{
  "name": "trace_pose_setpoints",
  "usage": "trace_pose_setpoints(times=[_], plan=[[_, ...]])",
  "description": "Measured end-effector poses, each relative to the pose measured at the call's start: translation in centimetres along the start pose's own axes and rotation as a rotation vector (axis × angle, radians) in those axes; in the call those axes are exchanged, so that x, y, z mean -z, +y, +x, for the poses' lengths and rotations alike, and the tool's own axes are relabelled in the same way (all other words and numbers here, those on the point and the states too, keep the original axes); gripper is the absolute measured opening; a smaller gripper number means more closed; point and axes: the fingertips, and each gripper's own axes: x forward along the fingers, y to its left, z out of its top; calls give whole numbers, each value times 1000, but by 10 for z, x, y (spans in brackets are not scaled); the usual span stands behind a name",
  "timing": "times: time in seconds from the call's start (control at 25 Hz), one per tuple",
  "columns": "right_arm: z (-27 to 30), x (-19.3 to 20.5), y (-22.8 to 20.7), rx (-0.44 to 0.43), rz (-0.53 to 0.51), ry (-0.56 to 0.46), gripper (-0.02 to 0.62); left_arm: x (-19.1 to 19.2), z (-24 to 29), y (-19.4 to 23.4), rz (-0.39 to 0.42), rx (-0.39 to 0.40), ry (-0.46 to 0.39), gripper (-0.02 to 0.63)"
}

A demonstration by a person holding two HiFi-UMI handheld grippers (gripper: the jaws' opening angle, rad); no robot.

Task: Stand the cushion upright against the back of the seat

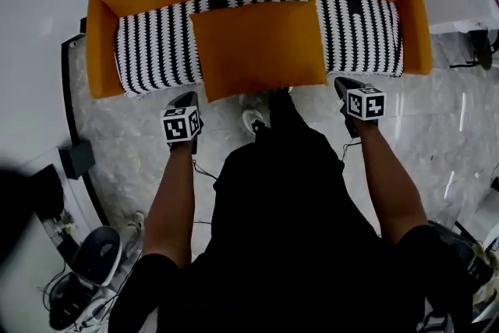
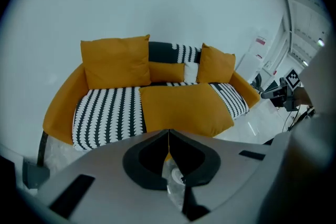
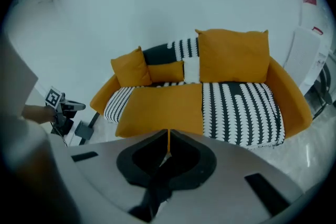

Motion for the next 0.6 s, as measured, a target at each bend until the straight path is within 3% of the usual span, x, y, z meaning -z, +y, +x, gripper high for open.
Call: trace_pose_setpoints(times=[0.2,0.4,0.52,0.6], plan=[[58,51,-22,25,-54,188,41,50,45,14,55,-40,142,20],[85,86,-44,91,-159,291,41,91,83,21,92,-41,248,25],[96,101,-52,99,-227,310,41,112,100,19,103,-25,300,109],[102,104,-57,113,-261,309,42,129,114,20,94,-8,334,126]])
